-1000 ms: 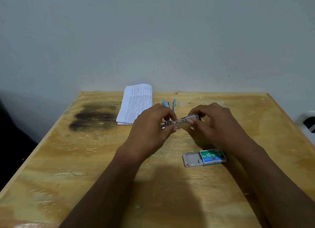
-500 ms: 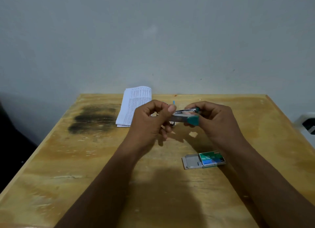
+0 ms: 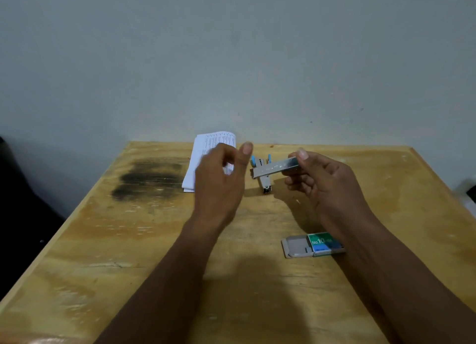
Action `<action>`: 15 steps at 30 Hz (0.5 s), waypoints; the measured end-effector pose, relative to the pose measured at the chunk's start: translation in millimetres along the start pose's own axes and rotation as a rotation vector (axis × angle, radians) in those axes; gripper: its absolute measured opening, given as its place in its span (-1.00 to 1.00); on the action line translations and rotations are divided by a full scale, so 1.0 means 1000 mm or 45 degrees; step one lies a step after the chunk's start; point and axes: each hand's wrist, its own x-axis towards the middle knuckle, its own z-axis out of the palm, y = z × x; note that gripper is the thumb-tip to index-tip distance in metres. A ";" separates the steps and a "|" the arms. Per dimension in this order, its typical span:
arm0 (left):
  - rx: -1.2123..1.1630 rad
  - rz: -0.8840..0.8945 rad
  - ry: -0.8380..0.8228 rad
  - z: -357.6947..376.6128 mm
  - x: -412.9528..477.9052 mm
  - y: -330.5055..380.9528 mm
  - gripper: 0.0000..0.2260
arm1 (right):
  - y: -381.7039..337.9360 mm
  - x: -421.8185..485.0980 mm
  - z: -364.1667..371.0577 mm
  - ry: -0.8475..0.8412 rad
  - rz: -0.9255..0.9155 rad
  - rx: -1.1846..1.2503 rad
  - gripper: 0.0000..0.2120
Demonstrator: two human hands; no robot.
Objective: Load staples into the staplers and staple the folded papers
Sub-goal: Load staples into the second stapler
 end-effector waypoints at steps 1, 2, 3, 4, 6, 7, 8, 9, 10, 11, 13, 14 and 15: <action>0.292 0.004 0.085 -0.007 0.008 -0.011 -0.48 | -0.001 0.002 -0.004 0.024 -0.008 0.028 -0.78; 0.588 -0.058 0.131 -0.014 0.015 -0.021 -0.40 | -0.002 0.003 -0.007 0.050 -0.009 0.066 -0.79; 0.798 -0.169 0.115 -0.019 0.021 -0.032 -0.30 | -0.004 0.005 -0.011 0.075 -0.006 0.106 -0.79; 0.911 -0.280 0.049 -0.023 0.025 -0.040 -0.22 | -0.005 0.007 -0.014 0.093 0.006 0.161 -0.78; 0.960 -0.375 -0.068 -0.026 0.026 -0.045 -0.21 | -0.009 0.009 -0.018 0.079 0.078 0.346 -0.76; 0.953 -0.369 -0.082 -0.026 0.026 -0.046 -0.25 | -0.010 0.010 -0.019 0.053 0.133 0.440 -0.72; 0.935 -0.363 -0.074 -0.026 0.026 -0.046 -0.29 | -0.011 0.010 -0.020 0.034 0.190 0.521 -0.65; 0.907 -0.357 -0.052 -0.027 0.029 -0.045 -0.35 | -0.011 0.011 -0.021 0.022 0.241 0.592 -0.59; 0.877 -0.343 -0.020 -0.029 0.030 -0.045 -0.43 | -0.011 0.012 -0.022 0.013 0.282 0.659 -0.55; 0.831 -0.327 0.007 -0.031 0.031 -0.045 -0.52 | -0.010 0.013 -0.023 0.006 0.312 0.723 -0.54; 0.688 -0.282 0.042 -0.033 0.031 -0.044 -0.69 | -0.009 0.015 -0.024 -0.001 0.348 0.836 -0.57; 0.590 -0.267 0.056 -0.034 0.030 -0.043 -0.75 | -0.008 0.015 -0.025 0.000 0.354 0.882 -0.60; 0.471 -0.264 0.071 -0.033 0.028 -0.040 -0.80 | -0.007 0.016 -0.025 -0.007 0.355 0.924 -0.64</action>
